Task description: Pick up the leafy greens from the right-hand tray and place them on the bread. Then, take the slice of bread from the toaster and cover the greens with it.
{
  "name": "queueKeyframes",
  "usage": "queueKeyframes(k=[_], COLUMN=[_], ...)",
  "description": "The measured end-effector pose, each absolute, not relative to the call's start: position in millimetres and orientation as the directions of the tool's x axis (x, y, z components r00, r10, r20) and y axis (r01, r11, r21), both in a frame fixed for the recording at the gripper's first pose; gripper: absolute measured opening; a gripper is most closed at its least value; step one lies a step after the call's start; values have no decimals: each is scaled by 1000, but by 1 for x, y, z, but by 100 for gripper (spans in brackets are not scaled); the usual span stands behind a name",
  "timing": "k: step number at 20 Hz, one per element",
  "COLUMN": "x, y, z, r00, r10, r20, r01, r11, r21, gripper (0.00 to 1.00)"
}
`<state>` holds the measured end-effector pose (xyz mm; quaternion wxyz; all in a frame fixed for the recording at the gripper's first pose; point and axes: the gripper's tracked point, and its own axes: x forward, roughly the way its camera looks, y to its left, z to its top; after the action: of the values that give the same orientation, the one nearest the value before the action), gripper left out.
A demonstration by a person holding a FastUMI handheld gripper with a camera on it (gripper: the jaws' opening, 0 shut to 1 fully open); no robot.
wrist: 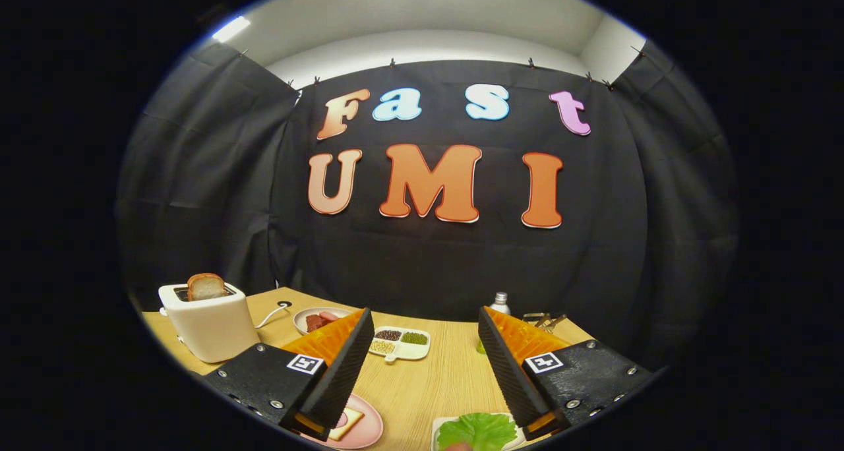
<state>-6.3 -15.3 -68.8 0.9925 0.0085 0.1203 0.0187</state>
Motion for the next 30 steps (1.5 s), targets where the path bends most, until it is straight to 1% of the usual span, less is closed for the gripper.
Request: queueKeyframes(k=[4,8,12,16,18,23,30], x=[-13,-26,-45,-62,-75,-86,-103], y=[-25,-35,-38,-35,-38,-61,-76], z=[-78,-105,-148,-188,-213,-251,-279], r00=[952,900,804,679,606,499,372], r10=[55,62,80,123,134,72,38], r20=[-303,-431,-589,-724,-784,-863,-928], r01=[-54,-69,-77,-52,-54,10,11], r11=[998,998,997,991,990,996,999], r21=[11,0,30,120,128,89,46], gripper=[95,95,95,96,96,95,95])
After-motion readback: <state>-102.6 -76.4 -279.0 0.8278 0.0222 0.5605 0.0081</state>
